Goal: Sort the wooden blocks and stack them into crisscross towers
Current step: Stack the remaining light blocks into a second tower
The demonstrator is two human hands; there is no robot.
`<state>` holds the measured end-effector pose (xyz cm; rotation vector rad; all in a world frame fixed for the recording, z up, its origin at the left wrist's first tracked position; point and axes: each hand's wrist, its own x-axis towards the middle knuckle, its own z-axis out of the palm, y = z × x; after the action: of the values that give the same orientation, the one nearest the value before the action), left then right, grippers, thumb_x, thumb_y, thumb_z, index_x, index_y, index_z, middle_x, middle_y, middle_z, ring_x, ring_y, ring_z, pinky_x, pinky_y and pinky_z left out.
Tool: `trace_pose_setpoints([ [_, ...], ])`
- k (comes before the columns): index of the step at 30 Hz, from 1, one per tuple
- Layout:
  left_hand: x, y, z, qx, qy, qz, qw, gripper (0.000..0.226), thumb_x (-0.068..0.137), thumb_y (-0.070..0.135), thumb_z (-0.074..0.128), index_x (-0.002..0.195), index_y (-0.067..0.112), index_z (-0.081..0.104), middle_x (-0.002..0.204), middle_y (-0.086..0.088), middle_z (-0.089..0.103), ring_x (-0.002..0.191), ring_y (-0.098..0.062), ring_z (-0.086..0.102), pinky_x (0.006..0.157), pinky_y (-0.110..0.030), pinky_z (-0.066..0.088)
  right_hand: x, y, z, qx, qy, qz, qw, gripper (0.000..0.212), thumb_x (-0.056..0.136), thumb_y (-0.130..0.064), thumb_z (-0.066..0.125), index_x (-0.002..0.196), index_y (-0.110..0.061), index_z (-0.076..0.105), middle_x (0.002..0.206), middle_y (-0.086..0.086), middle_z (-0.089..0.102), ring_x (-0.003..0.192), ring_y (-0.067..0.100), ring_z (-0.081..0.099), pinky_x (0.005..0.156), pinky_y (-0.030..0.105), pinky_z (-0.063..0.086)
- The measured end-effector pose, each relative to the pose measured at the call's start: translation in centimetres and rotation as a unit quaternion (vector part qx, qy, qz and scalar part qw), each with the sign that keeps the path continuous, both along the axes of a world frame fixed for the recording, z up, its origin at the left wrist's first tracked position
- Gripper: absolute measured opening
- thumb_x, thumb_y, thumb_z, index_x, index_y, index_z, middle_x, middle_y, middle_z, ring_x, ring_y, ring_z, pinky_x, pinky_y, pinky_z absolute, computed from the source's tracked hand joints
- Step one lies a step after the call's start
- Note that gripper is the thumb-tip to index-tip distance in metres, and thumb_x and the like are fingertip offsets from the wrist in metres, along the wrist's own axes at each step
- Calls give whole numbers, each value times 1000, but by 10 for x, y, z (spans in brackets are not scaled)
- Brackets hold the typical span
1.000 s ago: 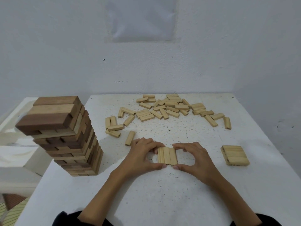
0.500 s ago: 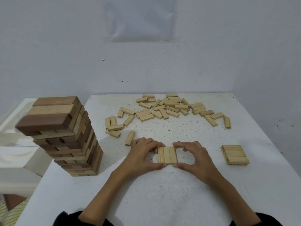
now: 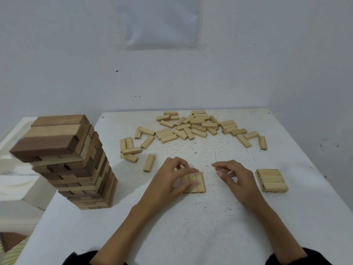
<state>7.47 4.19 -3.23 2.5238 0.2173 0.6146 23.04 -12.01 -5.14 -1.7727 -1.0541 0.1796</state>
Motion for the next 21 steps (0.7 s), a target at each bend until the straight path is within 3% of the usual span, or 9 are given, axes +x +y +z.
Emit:
trace_pose_setpoints([
  [4, 2, -13, 0, 71, 19, -14, 997, 36, 85, 53, 56, 111, 32, 68, 108, 10, 55, 95, -3, 42, 73, -10, 32, -1, 0, -2, -1, -9, 0, 1000, 16, 83, -31, 56, 96, -35, 65, 85, -12, 66, 85, 6, 58, 72, 9, 41],
  [12, -2, -14, -4, 100, 52, -17, 994, 36, 87, 50, 48, 109, 31, 70, 104, 11, 58, 97, 0, 43, 66, -5, 29, -1, 6, -1, -12, -34, 8, 999, 19, 84, -23, 55, 96, -29, 68, 90, -14, 66, 89, 5, 56, 72, 7, 41],
  [17, -1, -13, -7, 172, 1, -28, 985, 30, 89, 43, 50, 100, 26, 72, 91, 9, 60, 85, -6, 49, 63, -13, 32, 5, 36, 11, -42, -41, 109, 992, 24, 90, -30, 49, 103, -28, 69, 97, -14, 66, 93, 4, 54, 76, 13, 42],
  [21, -2, -14, -12, 227, -40, -37, 972, 28, 91, 36, 50, 97, 21, 73, 89, 4, 63, 82, -11, 52, 62, -20, 40, 7, 61, 16, -111, -65, 209, 970, 28, 94, -10, 49, 108, -24, 69, 101, -8, 64, 97, 9, 52, 84, 21, 41],
])
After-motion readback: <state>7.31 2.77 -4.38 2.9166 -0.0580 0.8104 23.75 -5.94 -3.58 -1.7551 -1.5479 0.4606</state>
